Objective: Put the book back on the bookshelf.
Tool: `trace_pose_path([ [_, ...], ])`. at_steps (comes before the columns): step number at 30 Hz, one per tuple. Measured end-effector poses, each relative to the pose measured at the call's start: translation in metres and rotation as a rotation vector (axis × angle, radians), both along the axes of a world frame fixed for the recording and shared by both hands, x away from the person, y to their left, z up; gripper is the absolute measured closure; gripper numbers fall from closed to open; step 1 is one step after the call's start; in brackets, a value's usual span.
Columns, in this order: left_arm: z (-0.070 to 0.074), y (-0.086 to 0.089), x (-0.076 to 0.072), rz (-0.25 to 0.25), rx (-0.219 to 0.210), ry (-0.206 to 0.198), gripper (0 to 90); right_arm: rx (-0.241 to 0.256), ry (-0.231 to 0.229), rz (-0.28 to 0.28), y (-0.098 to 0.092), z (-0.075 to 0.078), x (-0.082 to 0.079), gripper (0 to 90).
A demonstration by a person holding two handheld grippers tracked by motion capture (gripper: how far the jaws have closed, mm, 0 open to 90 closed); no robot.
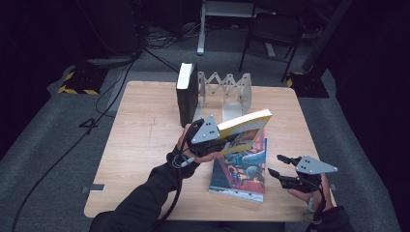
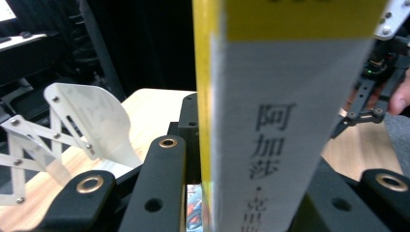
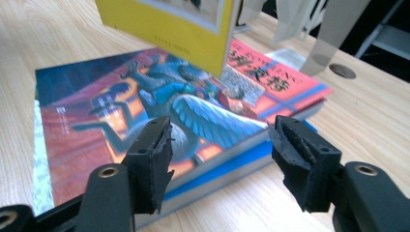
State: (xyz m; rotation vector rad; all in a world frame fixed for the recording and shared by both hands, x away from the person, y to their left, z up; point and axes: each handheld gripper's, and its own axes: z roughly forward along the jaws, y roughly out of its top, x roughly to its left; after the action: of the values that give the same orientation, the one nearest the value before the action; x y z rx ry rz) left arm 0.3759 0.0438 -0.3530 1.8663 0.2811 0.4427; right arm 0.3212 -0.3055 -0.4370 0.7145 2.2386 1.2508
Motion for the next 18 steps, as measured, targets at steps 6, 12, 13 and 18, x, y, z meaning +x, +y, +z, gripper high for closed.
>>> trace_pose_path([
  [6,0.0,0.008,0.005,0.039,-0.007,-0.002,74.9,-0.005,0.023,-0.035,-0.014,-0.006,-0.003,38.3],
  [12,0.003,0.018,0.009,0.072,-0.022,-0.003,74.9,-0.002,0.051,-0.062,-0.026,-0.011,-0.005,37.9],
  [13,0.004,0.02,0.01,0.084,-0.021,-0.007,74.9,0.002,0.067,-0.07,-0.03,-0.013,-0.005,37.6],
  [18,0.007,0.033,0.018,0.135,-0.039,-0.006,74.9,-0.006,0.084,-0.082,-0.035,-0.018,-0.007,37.4],
])
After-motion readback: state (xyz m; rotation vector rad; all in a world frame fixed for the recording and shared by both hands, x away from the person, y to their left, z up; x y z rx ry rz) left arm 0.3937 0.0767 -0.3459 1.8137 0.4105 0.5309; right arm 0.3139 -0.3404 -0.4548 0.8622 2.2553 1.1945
